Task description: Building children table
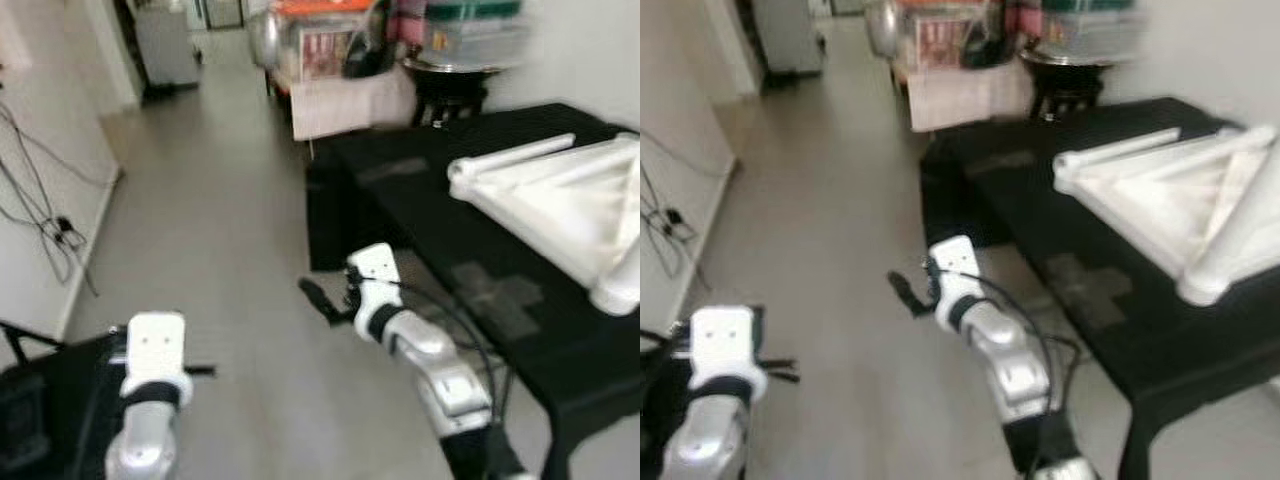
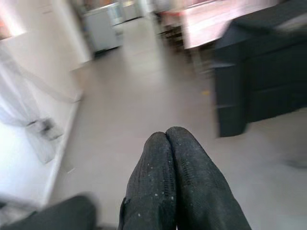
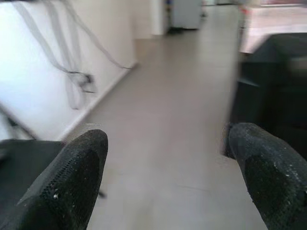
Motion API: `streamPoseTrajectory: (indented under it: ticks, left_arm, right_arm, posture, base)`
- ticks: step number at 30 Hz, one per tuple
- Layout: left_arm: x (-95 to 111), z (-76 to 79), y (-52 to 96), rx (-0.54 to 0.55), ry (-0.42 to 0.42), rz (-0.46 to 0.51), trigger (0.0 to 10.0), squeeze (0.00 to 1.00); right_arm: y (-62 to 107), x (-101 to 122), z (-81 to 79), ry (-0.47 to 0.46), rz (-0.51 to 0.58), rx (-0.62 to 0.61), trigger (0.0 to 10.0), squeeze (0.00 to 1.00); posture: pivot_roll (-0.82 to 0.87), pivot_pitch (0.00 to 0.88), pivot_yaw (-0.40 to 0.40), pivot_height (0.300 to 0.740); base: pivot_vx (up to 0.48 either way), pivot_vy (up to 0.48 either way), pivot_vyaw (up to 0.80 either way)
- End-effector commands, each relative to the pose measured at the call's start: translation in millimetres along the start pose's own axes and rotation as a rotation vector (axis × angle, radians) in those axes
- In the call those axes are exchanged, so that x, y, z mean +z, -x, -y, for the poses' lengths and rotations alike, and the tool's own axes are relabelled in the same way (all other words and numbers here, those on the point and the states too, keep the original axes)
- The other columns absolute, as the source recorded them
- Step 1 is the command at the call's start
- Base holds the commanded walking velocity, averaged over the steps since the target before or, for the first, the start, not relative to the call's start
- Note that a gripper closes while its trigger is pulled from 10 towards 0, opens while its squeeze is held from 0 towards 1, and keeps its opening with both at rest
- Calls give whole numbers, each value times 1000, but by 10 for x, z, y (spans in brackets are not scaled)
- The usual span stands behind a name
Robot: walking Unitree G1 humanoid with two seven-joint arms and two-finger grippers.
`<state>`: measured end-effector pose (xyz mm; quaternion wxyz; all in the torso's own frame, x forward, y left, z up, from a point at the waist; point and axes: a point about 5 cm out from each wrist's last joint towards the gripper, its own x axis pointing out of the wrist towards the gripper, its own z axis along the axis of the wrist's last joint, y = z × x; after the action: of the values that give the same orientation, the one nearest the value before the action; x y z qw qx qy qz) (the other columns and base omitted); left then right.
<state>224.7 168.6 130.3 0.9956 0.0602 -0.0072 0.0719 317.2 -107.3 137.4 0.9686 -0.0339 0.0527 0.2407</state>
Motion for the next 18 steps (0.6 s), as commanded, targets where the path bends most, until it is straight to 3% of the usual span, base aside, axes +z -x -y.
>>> streamPoseTrajectory:
  ticks: [1,18]
  left_arm:
    - [3,39,6,-14,13,-1,10000,0]
    - [-12,72,-43,-29,27,3,10000,0]
  right_arm:
    - [11,-35,6,-9,-14,2,10000,0]
    - [-11,-51,-5,-2,-20,42,10000,0]
  posture:
    - [-82,47,-4,740]
    - [-106,34,3,740]
  base:
    - [360,0,0]
    - [356,0,0]
